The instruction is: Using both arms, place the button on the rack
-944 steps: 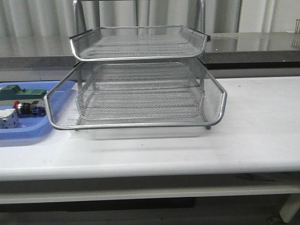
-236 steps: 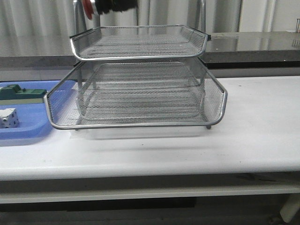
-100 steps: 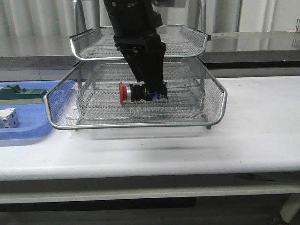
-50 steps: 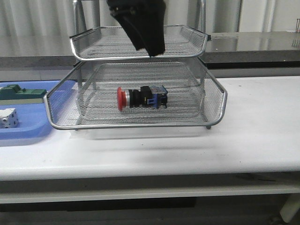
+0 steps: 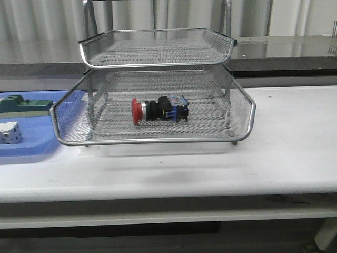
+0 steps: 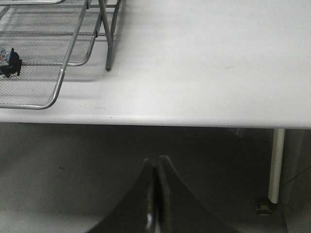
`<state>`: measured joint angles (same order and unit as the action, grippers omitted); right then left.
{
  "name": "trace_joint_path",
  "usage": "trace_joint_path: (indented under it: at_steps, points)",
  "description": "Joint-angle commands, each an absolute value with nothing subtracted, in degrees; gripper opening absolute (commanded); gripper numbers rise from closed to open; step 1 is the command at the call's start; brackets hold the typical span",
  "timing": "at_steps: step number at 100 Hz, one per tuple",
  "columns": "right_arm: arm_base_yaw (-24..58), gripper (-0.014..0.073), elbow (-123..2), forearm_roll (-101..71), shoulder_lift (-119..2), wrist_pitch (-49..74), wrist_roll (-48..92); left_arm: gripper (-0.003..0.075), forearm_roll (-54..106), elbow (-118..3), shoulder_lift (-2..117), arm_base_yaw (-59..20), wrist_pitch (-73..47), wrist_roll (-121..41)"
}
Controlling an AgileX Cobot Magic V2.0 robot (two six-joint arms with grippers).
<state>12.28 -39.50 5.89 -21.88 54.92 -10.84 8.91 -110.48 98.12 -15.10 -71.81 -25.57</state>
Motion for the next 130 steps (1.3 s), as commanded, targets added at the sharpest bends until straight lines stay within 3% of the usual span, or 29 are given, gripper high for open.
trace_joint_path:
  at_steps: [1, 36, 91, 130]
  points:
    - [12.4, -0.0069, -41.3, 6.7, -22.4, 50.5, -10.6, 0.0408, 10.4, -109.3, 92.4, -11.6, -70.9, -24.9]
    - [12.4, -0.0069, -41.3, 6.7, -22.4, 50.5, -10.6, 0.0408, 15.2, -86.2, 75.0, -0.6, -48.7, -24.8]
    - [12.4, -0.0069, -41.3, 6.7, -22.4, 50.5, -10.6, 0.0408, 17.9, -38.1, 41.9, -0.2, -9.8, -24.8]
    - [12.4, -0.0069, -41.3, 6.7, -22.4, 50.5, -10.6, 0.0408, 23.6, -20.6, 21.9, -0.2, 0.0, -24.8]
